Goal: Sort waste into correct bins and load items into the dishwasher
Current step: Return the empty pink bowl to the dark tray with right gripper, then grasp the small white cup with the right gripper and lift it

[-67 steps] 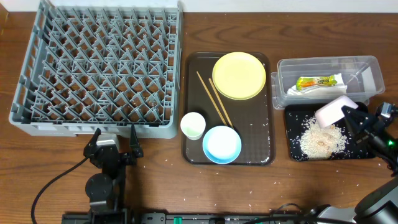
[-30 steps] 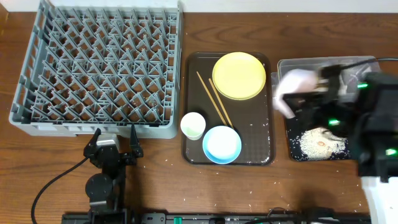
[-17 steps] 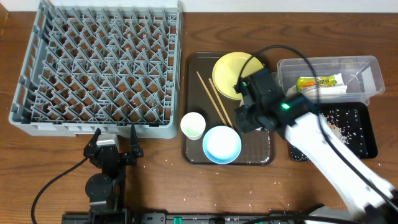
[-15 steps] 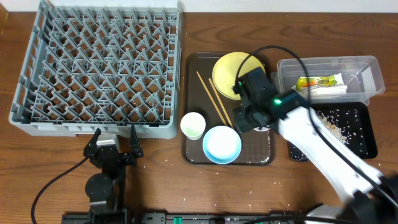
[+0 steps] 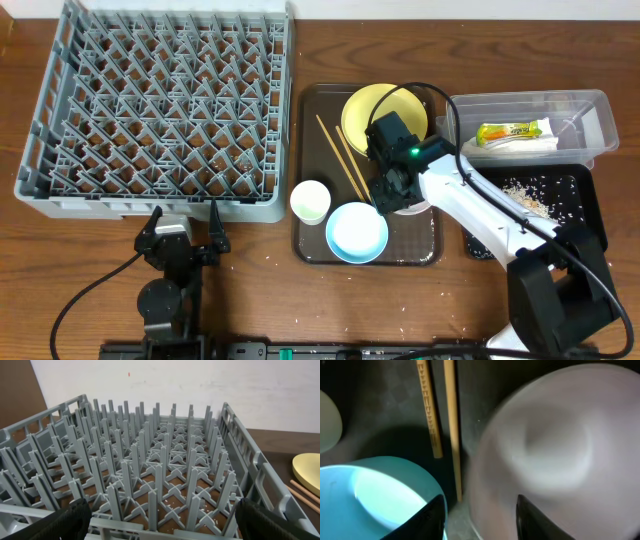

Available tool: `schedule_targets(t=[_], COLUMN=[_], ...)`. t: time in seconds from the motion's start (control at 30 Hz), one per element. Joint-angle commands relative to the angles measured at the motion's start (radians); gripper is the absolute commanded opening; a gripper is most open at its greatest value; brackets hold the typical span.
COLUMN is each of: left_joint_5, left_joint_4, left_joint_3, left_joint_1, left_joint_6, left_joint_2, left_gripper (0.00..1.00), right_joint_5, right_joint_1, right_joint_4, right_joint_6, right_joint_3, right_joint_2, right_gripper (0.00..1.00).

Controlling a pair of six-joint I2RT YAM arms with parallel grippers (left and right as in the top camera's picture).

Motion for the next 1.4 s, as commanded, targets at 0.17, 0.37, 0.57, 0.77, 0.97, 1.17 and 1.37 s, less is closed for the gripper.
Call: schedule_targets(t=[0.17,0.37,0.57,0.77,0.97,1.17,1.37], left_joint_5=[-0.001,-0.001,-0.001,-0.001,-0.001,-0.001,-0.001], left_joint_4=[-0.035,-0.035,-0.035,-0.035,-0.035,-0.035,-0.035], left_joint_3=[-0.016,-0.016,-0.016,-0.016,-0.016,-0.016,-0.016], left_joint_1=[0.004,0.004,0.004,0.004,0.004,0.004,0.004], left_joint_6=[0.014,0.014,0.014,0.014,0.014,0.014,0.014], left_joint_2=[-0.005,-0.005,-0.005,-0.005,-0.005,-0.004,-0.005], left_gripper=[0.93,0.93,0.93,0.93,0.93,0.93,0.93], right_joint_5=[-0.064,-0.161,-0.159,-0.164,-0.189,-0.188,-0.189], right_joint_1=[-0.013,0.015,0.067,0.108,0.136,0.157,0.171], right_joint_4=[-0.182,-0.149,-0.138,-0.139,-0.13,-0.107,-0.099], right_joint_6=[0.003,0.068,0.166,0.192,0.206,0.22,0.237], right_joint_3=[0.325,0.4,0.399,0.399,0.399,0.399,0.399], right_joint_2=[0.002,0.004,0.053,0.123,0.176,0.216,0.301], right_gripper=[0.56,0.57,0.57,0.59,0.6,0.59,0.43])
